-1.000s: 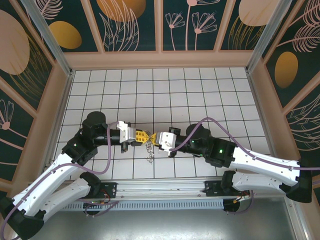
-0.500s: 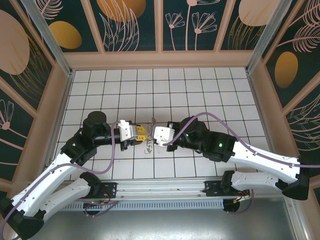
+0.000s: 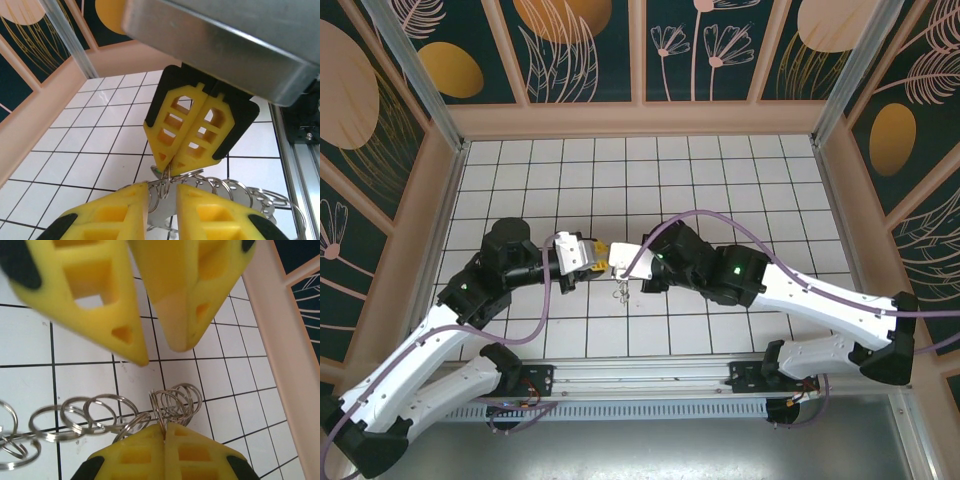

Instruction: Put the keys on the keyring

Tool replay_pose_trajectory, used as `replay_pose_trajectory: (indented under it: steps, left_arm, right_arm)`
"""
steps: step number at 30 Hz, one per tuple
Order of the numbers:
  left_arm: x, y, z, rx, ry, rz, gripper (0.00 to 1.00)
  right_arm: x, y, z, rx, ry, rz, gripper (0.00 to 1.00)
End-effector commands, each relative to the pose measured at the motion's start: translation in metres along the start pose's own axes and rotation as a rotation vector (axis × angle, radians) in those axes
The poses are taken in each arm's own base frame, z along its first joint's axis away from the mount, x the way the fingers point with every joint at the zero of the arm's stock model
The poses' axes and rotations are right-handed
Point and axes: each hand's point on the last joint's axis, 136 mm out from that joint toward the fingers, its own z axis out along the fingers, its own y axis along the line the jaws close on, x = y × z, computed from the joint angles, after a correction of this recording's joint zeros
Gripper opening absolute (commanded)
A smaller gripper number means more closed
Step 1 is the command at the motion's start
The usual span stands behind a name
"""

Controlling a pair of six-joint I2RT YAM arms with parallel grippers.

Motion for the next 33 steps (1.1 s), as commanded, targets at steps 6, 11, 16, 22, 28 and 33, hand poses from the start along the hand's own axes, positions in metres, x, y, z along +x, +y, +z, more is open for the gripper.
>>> replay_pose_trajectory:
  steps: [6,11,16,22,28,33]
  left_arm:
    - [-0.010,0.002,0.005,0.017,-0.037,0.030,0.21]
    - [-0.009,0.003,0.008,0.021,-0.037,0.038,0.21]
    - [-0.008,0.005,0.012,0.024,-0.031,0.036,0.21]
    - [-0.003,0.006,0.016,0.031,-0.010,0.032,0.21]
    - [0.001,0.005,0.017,0.035,0.000,0.033,0.21]
    - [0.004,0.005,0.018,0.031,0.002,0.043,0.22]
  right_arm:
    - [-0.019,-0.014,-0.012,0.011,-0.036,0.055,0.00]
    - [-0.022,-0.013,-0.011,-0.001,-0.044,0.057,0.00]
    - [-0.026,-0.012,-0.010,-0.014,-0.050,0.059,0.00]
    - [-0.028,-0.012,-0.011,-0.014,-0.067,0.062,0.00]
    - [-0.024,-0.015,-0.010,-0.016,-0.066,0.074,0.00]
    - [-0.027,-0.017,-0.012,-0.022,-0.089,0.085,0.00]
